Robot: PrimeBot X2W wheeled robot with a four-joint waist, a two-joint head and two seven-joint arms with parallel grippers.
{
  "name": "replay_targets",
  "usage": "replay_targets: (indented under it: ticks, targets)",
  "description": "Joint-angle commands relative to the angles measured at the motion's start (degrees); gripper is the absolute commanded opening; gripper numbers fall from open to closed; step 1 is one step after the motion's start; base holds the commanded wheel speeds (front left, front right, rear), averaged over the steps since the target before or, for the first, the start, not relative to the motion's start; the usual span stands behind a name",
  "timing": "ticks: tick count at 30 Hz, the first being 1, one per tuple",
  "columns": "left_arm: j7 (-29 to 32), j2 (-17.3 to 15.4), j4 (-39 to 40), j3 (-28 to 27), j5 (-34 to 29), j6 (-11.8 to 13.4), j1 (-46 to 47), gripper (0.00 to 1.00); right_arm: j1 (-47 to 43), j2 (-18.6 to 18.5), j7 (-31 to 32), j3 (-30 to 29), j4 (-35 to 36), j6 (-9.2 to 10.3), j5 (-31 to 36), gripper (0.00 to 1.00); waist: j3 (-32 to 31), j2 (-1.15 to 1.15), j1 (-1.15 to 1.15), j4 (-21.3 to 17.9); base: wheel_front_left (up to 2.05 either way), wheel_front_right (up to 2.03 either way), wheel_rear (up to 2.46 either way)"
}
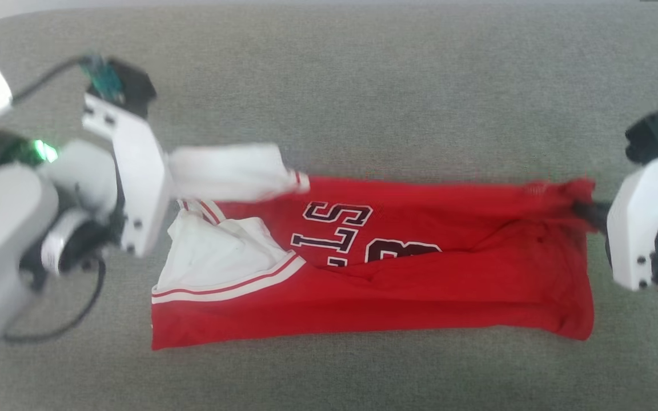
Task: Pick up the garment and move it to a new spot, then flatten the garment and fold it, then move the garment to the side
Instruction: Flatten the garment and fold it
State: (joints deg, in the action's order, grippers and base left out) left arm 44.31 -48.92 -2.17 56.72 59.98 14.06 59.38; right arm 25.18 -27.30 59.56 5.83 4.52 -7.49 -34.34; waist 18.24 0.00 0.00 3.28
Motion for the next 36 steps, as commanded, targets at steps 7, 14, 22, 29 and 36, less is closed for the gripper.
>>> replay_targets:
  ticks: [7,14,22,29,36]
  targets:
    - [-0.8,-4.2,8.6,1.1,3.5,6.3,-10.7,0.00,-8.8,2.7,2.2,-3.4,2.4,0.00,0.2,0.00,-0.3,0.00,0.00,0.5,0.00,0.00,0.00]
    - [-4.0,-1.6,2.8,1.5,6.3,5.2,-15.6,0.00,-9.7,5.4,0.1,-2.6,-1.4,0.00,1.8,0.82,-1.0,0.00,0.00,-0.1,0.00,0.00,0.00]
    - [-12.1,0.6,-3.6,-0.7,7.0,2.1,-17.9,1.00,-9.5,6.3,-3.6,-1.8,-3.8,0.00,1.5,1.00,-4.0,0.00,0.00,-0.4,0.00,0.00,0.00]
    - [-22.6,-0.7,-1.7,-3.6,5.8,1.5,-21.6,1.00,-12.2,7.6,-5.3,-5.0,-3.6,0.00,2.4,1.00,-7.1,0.00,0.00,-0.2,0.00,0.00,0.00]
    - [-35.3,-1.9,0.3,-7.1,5.2,2.2,-27.4,1.00,-13.9,8.8,-6.1,-10.0,-5.5,0.00,4.0,1.00,-9.0,0.00,0.00,0.8,0.00,0.00,0.00]
